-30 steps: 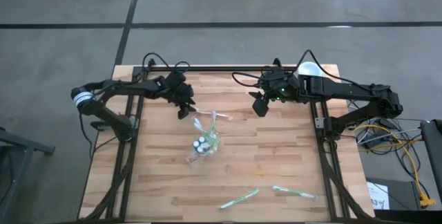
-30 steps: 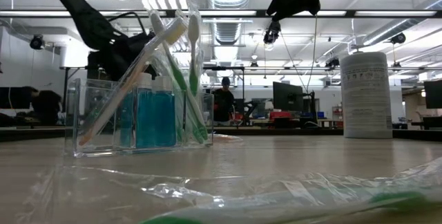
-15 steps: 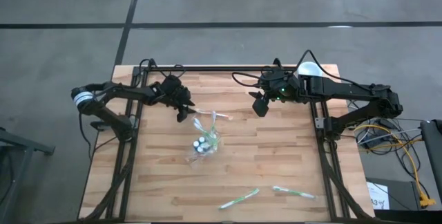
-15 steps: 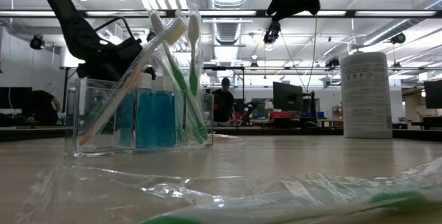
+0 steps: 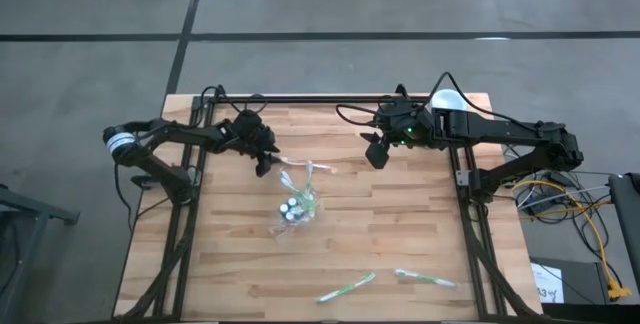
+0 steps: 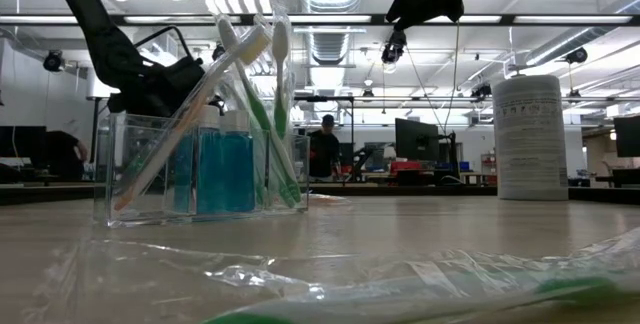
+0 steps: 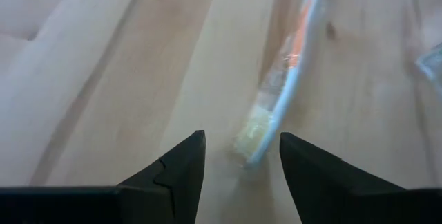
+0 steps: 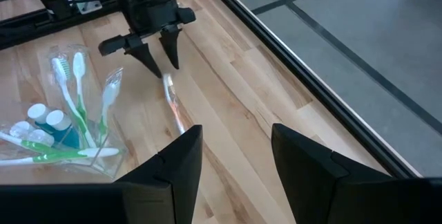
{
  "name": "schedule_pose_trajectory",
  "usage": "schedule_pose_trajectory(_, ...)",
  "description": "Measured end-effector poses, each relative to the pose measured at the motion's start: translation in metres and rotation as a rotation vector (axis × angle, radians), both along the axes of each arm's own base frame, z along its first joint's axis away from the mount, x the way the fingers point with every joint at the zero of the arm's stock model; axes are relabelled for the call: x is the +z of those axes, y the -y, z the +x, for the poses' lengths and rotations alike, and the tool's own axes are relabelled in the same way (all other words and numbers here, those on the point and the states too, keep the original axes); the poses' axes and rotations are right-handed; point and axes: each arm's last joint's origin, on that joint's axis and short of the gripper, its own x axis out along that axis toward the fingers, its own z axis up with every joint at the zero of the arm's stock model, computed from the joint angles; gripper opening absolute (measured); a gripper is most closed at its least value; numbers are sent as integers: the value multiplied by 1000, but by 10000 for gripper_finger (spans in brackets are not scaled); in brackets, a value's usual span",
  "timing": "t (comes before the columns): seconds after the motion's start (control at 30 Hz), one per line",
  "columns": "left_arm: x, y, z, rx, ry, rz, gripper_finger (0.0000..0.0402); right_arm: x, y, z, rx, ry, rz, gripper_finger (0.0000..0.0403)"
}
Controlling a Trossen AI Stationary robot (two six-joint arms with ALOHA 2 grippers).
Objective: Pick & Place toothbrushing station
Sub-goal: Put the orange toothbrush into the transparent organizer
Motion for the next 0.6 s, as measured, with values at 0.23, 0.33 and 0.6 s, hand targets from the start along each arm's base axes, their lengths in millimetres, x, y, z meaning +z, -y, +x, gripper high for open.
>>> schedule_pose_trajectory(0.23,-1,-1,-1,37,-24,31,190,0,0,0,0,0,0,169)
schedule_pose_trajectory(0.33,-5,2,-4,39,-32,-2,190,0,0,0,0,0,0,169)
schedule_pose_trajectory(0.6,-9,2,-4,34,-36,-23,190,0,0,0,0,0,0,169)
